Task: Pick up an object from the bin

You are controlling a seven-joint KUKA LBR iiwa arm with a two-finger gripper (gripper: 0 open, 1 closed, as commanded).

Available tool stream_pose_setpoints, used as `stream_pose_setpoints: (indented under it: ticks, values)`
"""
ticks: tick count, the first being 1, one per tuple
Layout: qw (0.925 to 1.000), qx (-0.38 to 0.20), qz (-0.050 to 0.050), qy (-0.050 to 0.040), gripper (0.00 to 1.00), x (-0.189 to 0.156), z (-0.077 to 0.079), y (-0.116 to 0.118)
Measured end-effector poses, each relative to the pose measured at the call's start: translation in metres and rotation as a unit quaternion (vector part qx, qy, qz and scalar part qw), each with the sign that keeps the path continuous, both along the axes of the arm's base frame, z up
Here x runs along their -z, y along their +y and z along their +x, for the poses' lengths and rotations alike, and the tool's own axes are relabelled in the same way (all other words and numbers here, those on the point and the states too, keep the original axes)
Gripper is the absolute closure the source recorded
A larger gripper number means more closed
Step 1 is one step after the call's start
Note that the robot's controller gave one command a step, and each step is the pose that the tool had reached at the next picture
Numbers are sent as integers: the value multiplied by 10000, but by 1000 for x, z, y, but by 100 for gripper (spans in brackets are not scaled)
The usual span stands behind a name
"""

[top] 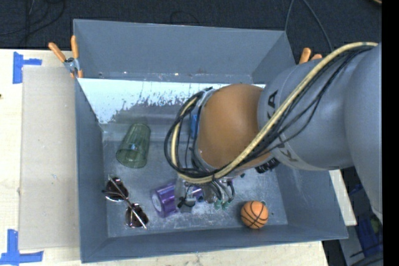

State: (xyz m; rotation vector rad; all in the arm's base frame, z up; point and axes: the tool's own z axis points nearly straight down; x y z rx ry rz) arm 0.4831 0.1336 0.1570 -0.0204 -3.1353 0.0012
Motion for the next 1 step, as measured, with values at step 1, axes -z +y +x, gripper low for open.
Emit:
stream_pose_setpoints:
  ticks: [1]
  values:
    - [9999, -141, -4, 18, 100, -37, -6, 3]
